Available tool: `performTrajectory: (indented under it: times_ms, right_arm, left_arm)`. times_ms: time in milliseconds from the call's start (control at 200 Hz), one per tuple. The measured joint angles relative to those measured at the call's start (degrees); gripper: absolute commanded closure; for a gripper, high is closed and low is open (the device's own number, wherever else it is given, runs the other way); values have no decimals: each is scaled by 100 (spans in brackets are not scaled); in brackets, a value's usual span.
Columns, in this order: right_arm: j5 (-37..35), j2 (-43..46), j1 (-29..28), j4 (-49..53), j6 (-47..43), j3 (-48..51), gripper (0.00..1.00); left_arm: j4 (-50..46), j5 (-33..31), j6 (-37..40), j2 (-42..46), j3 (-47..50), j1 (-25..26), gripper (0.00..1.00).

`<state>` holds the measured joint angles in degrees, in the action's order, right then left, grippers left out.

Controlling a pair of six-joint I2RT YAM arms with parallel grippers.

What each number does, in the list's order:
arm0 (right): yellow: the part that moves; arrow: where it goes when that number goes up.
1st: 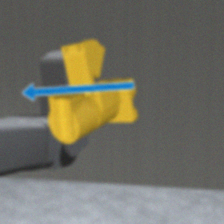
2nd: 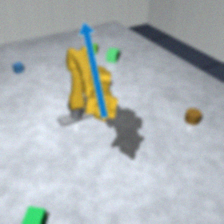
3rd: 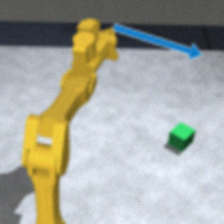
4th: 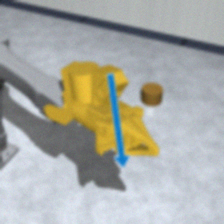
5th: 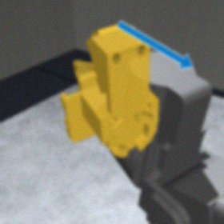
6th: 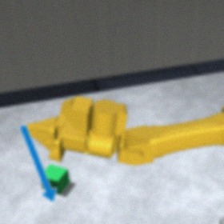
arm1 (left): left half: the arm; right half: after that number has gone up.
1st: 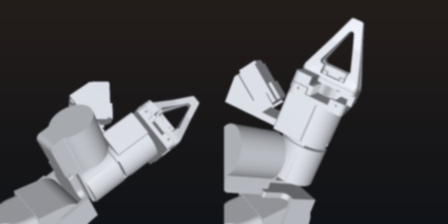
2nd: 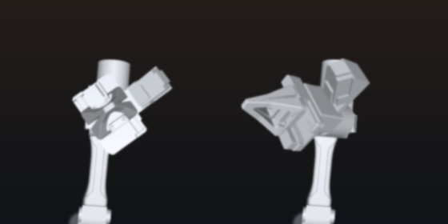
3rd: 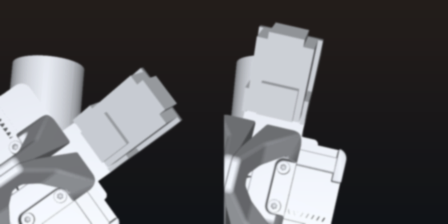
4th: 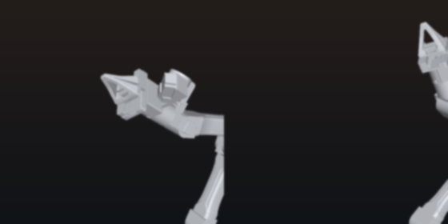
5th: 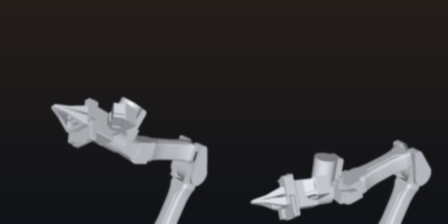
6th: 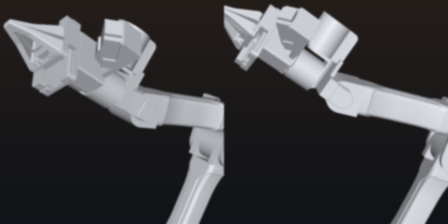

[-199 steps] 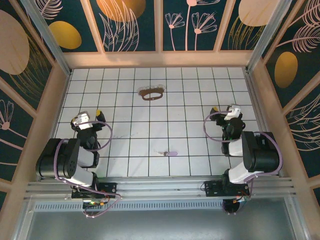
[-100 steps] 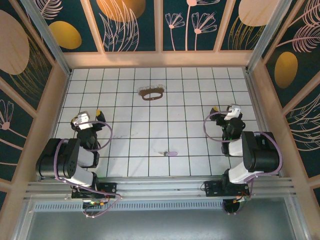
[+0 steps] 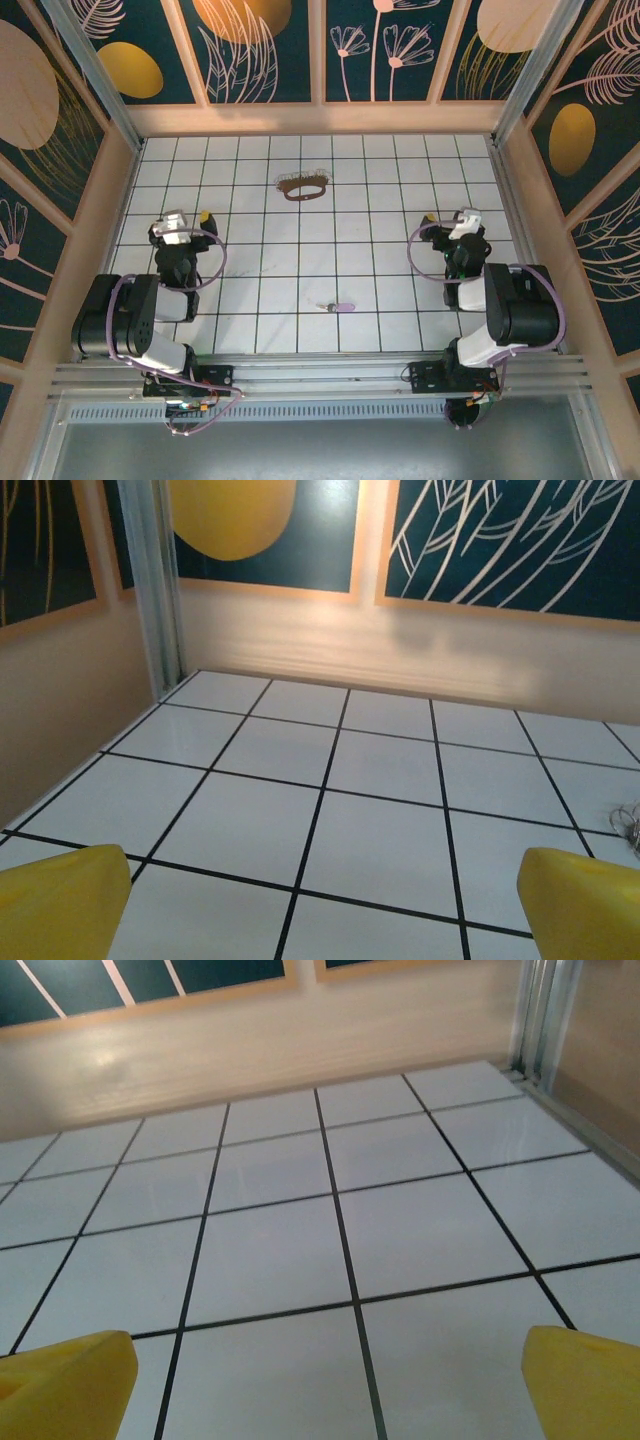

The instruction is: Put the keys on the keyring

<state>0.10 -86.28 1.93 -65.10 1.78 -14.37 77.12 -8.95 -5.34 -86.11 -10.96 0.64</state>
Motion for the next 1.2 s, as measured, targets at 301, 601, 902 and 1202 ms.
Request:
performTrajectory:
  times_ms: [301,601,902,1202]
  right_arm:
    - [-225,979,-15,1473,297,-804,1]
    - [527,949,7,3239,1534,-2507,1]
    - [1558,-514,-1003,4824,1447,-4347,20]
    - [2063,-2339,-1698,6008,1331,-6275,31]
  left_arm:
    - [-1902,175,50,675,-994,0,1]
    - [-3595,581,-214,988,-2166,0,1]
    - [-4100,1228,-1405,678,-2820,164,1]
    - [-4308,2173,-2411,-48,-3348,216,1]
